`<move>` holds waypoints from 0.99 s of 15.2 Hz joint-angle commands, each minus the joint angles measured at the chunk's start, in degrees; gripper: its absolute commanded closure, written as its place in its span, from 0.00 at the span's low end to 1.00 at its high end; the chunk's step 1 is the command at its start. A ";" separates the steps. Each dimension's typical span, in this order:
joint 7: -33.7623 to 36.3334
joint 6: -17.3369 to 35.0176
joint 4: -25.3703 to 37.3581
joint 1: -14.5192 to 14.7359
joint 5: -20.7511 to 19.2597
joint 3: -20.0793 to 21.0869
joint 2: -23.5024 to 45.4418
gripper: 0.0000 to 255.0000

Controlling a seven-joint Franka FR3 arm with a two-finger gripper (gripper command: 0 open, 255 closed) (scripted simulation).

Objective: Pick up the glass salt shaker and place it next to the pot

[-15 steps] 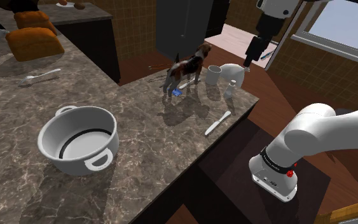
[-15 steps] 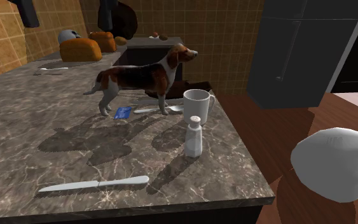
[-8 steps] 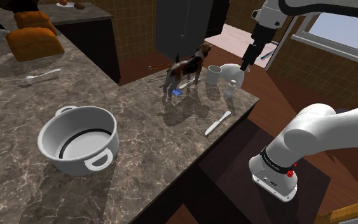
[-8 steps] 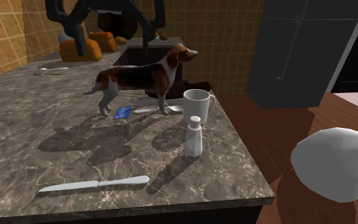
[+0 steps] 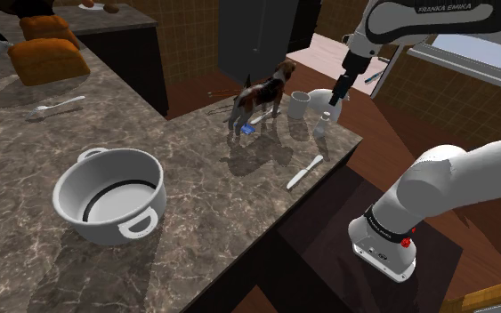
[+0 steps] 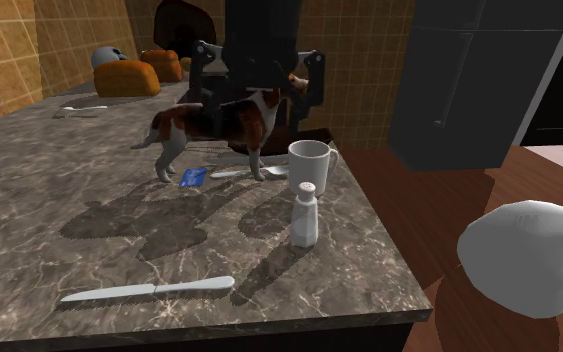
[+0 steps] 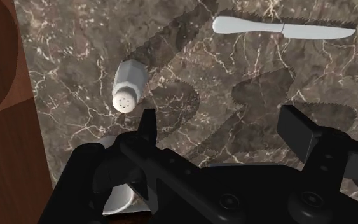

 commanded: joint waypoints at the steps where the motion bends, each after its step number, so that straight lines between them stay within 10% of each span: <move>1: -3.04 3.29 0.14 0.07 -0.06 -2.31 3.34 0.00; 15: -17.23 18.92 1.93 2.24 5.87 -11.17 22.03 0.00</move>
